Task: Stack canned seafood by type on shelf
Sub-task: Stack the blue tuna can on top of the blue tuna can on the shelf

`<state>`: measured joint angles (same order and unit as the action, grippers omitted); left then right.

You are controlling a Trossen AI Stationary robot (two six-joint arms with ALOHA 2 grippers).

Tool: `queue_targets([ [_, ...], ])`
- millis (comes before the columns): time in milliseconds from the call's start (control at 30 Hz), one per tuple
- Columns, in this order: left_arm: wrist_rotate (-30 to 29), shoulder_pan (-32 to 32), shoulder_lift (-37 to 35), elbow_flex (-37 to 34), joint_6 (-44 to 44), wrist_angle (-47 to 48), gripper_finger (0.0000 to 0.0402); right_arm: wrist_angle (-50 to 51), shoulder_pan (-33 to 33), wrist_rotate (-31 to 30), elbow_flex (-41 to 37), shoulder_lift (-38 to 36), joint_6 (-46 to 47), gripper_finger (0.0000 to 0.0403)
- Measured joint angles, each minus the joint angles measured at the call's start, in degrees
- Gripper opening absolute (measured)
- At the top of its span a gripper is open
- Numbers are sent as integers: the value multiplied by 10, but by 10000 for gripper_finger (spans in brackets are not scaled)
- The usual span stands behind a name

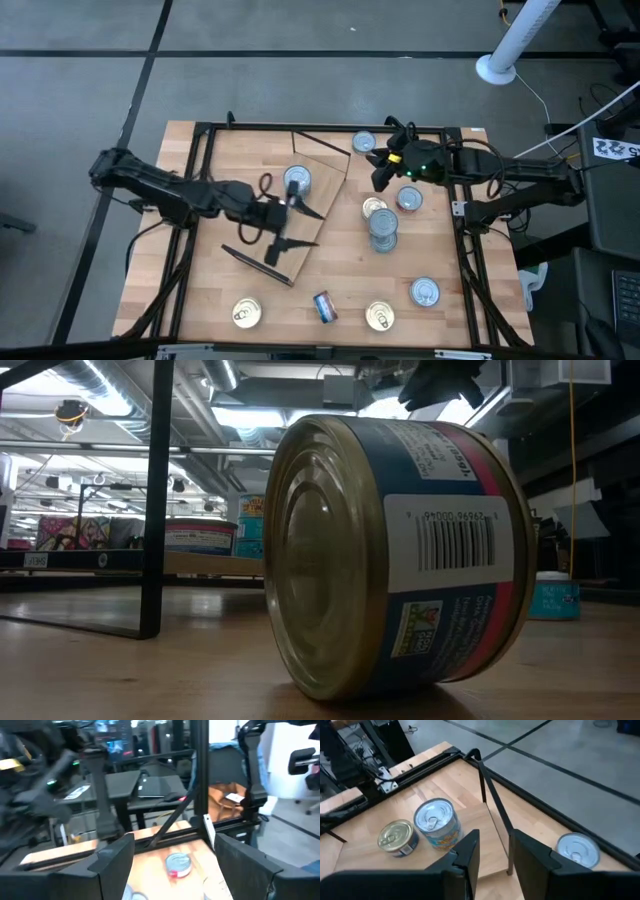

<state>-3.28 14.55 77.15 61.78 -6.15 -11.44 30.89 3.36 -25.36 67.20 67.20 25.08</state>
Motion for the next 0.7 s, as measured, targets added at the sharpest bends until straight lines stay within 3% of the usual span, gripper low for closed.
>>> queue_targets([
  [133,44,-3,69,76,6,27,271,11,0,4,0,-1,-3,113],
  [467,159,-2,240,300,-14,290,271,91,0,5,0,-2,-16,113],
  [700,174,11,313,349,-109,411,271,135,0,5,0,-3,-16,113],
])
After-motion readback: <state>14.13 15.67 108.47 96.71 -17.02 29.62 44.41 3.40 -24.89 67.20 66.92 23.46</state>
